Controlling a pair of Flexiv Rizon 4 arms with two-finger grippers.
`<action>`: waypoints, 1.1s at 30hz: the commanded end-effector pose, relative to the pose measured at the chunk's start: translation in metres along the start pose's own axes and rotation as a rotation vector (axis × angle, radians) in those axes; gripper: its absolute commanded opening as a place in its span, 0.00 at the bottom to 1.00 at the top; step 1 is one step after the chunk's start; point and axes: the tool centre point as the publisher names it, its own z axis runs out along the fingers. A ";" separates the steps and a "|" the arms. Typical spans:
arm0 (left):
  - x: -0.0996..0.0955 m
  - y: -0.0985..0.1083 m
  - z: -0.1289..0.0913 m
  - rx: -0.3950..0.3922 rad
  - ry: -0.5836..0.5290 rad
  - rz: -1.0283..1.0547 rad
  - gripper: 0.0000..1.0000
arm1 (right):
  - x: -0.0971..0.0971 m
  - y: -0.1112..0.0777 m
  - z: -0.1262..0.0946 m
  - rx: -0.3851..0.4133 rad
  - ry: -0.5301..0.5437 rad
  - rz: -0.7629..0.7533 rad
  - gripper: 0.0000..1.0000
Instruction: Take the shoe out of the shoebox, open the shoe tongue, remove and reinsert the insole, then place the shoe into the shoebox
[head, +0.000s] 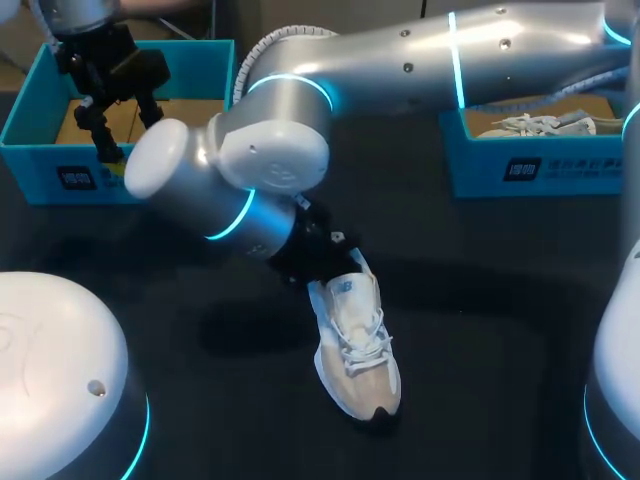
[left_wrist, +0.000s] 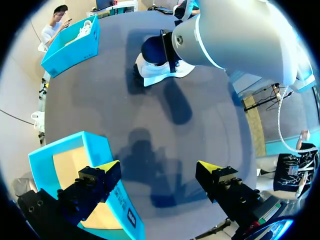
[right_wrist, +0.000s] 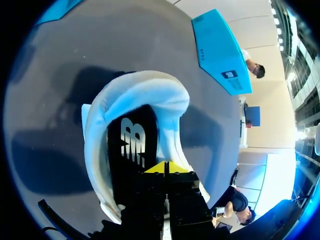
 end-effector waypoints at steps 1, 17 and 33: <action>0.001 0.000 0.000 -0.002 -0.001 0.000 1.00 | -0.003 -0.009 0.004 -0.013 0.009 0.117 0.00; 0.001 0.000 0.000 -0.002 -0.001 0.000 1.00 | 0.009 -0.011 0.033 -0.010 0.158 0.140 0.00; 0.001 0.000 0.000 -0.002 -0.001 0.000 1.00 | -0.005 -0.023 0.002 -0.121 0.188 0.154 0.00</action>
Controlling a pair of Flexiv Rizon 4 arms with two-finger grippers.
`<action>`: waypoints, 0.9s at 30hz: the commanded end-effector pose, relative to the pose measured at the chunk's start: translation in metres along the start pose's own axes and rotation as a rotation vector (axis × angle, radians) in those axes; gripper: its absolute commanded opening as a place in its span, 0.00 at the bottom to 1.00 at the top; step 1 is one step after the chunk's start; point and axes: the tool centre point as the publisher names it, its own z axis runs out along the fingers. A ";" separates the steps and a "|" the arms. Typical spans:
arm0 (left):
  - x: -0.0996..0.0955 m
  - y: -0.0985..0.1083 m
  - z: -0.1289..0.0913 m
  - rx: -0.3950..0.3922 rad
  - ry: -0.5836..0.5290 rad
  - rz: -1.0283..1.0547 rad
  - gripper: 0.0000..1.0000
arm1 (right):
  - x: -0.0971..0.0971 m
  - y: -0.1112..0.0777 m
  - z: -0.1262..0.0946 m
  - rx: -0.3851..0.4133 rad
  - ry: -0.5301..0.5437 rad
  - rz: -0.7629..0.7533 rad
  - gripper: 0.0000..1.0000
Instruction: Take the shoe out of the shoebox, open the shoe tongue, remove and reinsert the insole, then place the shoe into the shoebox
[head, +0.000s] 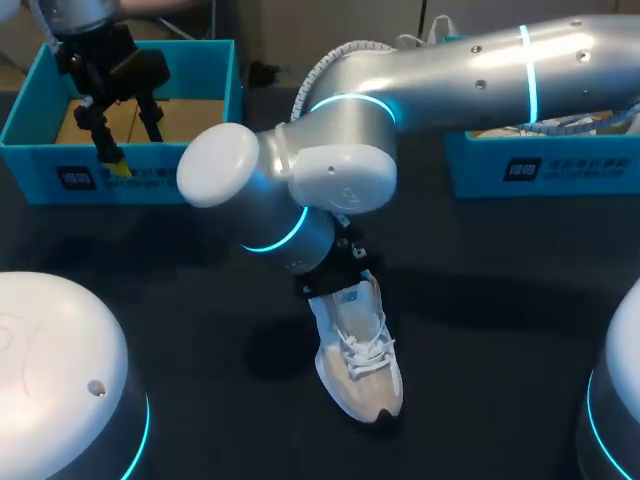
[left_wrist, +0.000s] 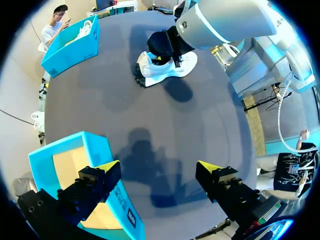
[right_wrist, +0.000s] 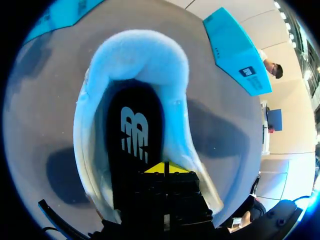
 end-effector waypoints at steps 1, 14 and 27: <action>0.001 0.000 0.000 -0.002 -0.001 0.000 1.00 | -0.009 -0.009 -0.016 -0.050 -0.035 0.150 0.00; 0.001 0.000 0.000 -0.002 -0.001 0.000 1.00 | -0.009 -0.006 -0.007 -0.021 -0.144 0.168 0.00; 0.001 0.000 0.000 -0.002 -0.001 0.000 1.00 | -0.007 0.000 0.006 0.013 -0.205 0.197 0.00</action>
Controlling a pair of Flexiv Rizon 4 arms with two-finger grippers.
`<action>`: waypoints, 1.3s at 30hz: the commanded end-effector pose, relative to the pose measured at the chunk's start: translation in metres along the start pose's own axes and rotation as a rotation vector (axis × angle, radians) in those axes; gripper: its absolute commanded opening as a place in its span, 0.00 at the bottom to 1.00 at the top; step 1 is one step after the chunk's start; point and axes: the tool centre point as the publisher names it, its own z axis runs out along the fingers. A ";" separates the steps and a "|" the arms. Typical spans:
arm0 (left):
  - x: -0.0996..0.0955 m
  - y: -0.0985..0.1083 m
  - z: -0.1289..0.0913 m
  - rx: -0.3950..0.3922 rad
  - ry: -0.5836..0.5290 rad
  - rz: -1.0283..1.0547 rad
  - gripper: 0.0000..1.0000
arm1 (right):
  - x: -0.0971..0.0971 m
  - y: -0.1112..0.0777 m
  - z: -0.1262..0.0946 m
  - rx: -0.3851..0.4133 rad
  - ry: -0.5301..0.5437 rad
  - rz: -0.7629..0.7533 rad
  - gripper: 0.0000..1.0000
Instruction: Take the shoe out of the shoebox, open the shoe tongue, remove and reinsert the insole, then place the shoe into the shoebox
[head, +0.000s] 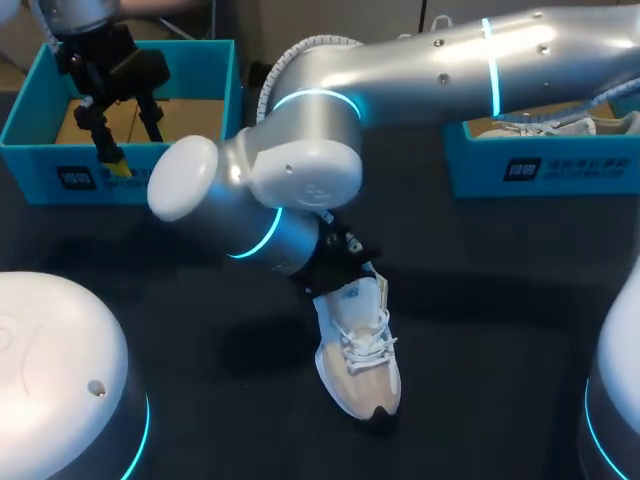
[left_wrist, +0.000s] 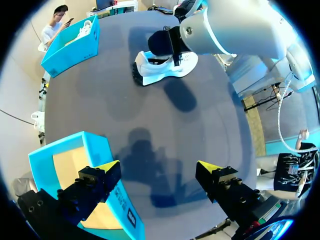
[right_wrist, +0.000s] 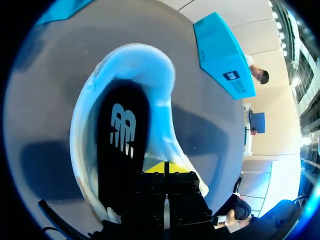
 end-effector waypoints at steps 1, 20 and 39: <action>0.001 0.000 0.000 -0.002 -0.001 0.000 1.00 | 0.009 -0.001 0.007 0.013 -0.034 0.234 0.00; 0.001 0.000 0.000 -0.002 -0.001 0.000 1.00 | 0.019 -0.004 0.028 0.067 0.153 0.196 0.00; 0.001 0.000 0.000 -0.002 -0.001 0.000 1.00 | 0.031 -0.002 0.014 0.050 0.356 0.107 0.00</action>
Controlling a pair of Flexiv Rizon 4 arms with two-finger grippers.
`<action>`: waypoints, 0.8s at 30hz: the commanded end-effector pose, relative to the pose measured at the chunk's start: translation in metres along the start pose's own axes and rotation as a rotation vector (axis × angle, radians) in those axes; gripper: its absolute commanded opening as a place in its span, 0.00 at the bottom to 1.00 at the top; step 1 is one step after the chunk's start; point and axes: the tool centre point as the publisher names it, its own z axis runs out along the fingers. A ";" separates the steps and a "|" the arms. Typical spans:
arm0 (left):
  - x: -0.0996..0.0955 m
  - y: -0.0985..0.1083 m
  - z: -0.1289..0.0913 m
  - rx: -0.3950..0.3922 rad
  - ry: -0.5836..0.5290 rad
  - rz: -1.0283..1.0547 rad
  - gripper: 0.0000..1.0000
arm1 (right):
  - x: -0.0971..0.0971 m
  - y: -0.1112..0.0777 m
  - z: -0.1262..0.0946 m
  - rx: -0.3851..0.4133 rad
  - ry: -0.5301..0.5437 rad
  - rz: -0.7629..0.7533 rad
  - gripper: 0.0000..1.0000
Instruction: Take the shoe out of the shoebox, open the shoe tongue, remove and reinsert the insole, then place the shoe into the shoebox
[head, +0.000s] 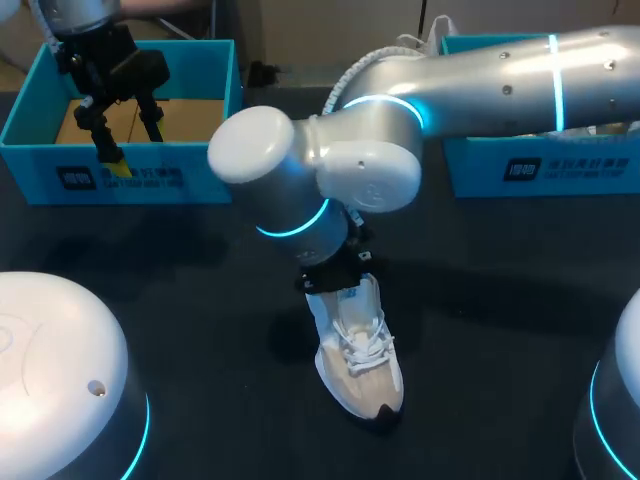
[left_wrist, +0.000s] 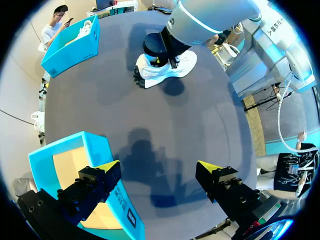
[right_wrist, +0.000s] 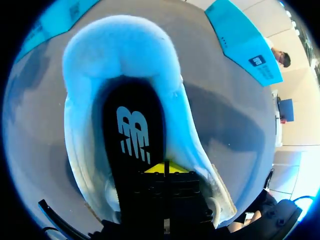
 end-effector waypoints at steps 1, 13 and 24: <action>0.001 0.000 0.000 -0.002 -0.001 0.000 1.00 | -0.007 -0.003 0.001 -0.006 0.035 0.025 0.00; 0.001 0.000 0.000 -0.002 -0.001 0.000 1.00 | -0.018 -0.001 -0.020 -0.091 0.056 0.016 0.00; 0.001 0.000 0.000 -0.002 -0.001 0.000 1.00 | -0.010 0.009 -0.005 -0.121 -0.028 -0.005 0.00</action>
